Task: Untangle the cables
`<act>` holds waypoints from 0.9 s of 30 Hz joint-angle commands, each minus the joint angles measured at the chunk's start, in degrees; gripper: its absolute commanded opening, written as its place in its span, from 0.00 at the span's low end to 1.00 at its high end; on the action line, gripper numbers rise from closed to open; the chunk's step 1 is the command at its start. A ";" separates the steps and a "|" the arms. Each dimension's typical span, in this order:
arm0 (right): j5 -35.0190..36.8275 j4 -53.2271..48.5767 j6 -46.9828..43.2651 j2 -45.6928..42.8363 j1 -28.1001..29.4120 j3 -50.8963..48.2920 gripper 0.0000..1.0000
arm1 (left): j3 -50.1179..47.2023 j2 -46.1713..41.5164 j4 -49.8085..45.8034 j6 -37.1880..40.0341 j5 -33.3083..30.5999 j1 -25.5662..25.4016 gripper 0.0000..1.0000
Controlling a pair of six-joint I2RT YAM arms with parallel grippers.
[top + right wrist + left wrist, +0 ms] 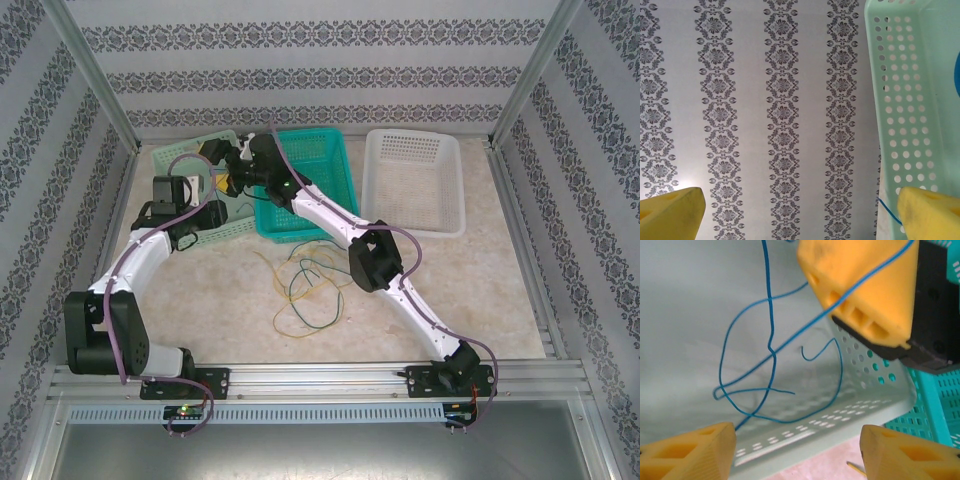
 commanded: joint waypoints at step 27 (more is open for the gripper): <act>-3.18 6.52 7.67 -4.06 -0.79 -2.70 0.98 | 3.27 7.90 13.04 8.32 -5.04 0.64 0.53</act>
